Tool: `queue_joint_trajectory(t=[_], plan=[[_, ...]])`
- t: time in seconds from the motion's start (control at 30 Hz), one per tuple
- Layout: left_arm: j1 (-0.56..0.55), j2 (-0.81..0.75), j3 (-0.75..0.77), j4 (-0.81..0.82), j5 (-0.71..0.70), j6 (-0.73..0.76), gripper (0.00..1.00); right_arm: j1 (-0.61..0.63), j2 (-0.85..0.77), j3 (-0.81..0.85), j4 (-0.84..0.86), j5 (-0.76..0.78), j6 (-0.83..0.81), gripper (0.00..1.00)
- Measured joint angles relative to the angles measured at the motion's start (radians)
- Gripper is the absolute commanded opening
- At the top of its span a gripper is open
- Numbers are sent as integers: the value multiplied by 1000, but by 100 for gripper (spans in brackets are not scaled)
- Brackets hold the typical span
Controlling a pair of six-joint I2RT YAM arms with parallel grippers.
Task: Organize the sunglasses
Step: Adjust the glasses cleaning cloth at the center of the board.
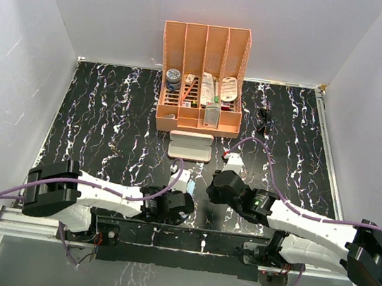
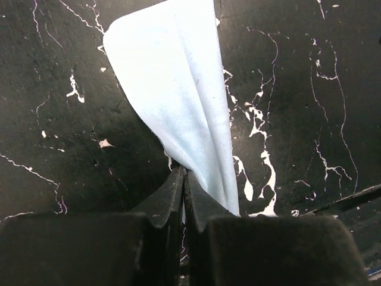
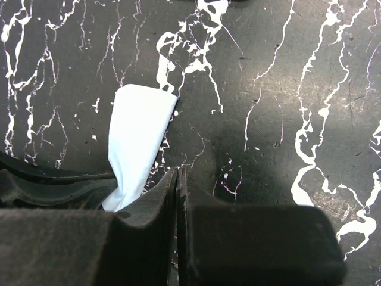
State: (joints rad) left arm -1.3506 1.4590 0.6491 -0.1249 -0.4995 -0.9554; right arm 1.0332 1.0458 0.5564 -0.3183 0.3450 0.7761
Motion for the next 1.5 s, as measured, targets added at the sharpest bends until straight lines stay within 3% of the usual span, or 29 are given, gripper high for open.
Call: queue_joint_trajectory(t=[0.23, 0.57, 0.93, 1.3, 1.33, 1.4, 1.5], plan=[[-10, -3, 13, -37, 10, -18, 0, 0, 1, -43, 6, -5, 2, 2], [-19, -83, 58, -249, -14, 64, 0, 0, 0, -62, 13, -13, 16, 2], [44, -86, 99, -203, -37, 231, 0, 0, 0, -64, 34, -34, 31, 2], [47, -81, 64, -183, -13, 212, 0, 0, 7, -63, 33, -33, 30, 2], [47, -84, 49, -182, -4, 205, 4, 0, 8, -63, 33, -33, 30, 2], [47, -85, 32, -190, 14, 190, 22, 0, 10, -63, 33, -32, 30, 2], [47, -88, 29, -200, 36, 167, 38, 0, 14, -63, 33, -32, 30, 2]])
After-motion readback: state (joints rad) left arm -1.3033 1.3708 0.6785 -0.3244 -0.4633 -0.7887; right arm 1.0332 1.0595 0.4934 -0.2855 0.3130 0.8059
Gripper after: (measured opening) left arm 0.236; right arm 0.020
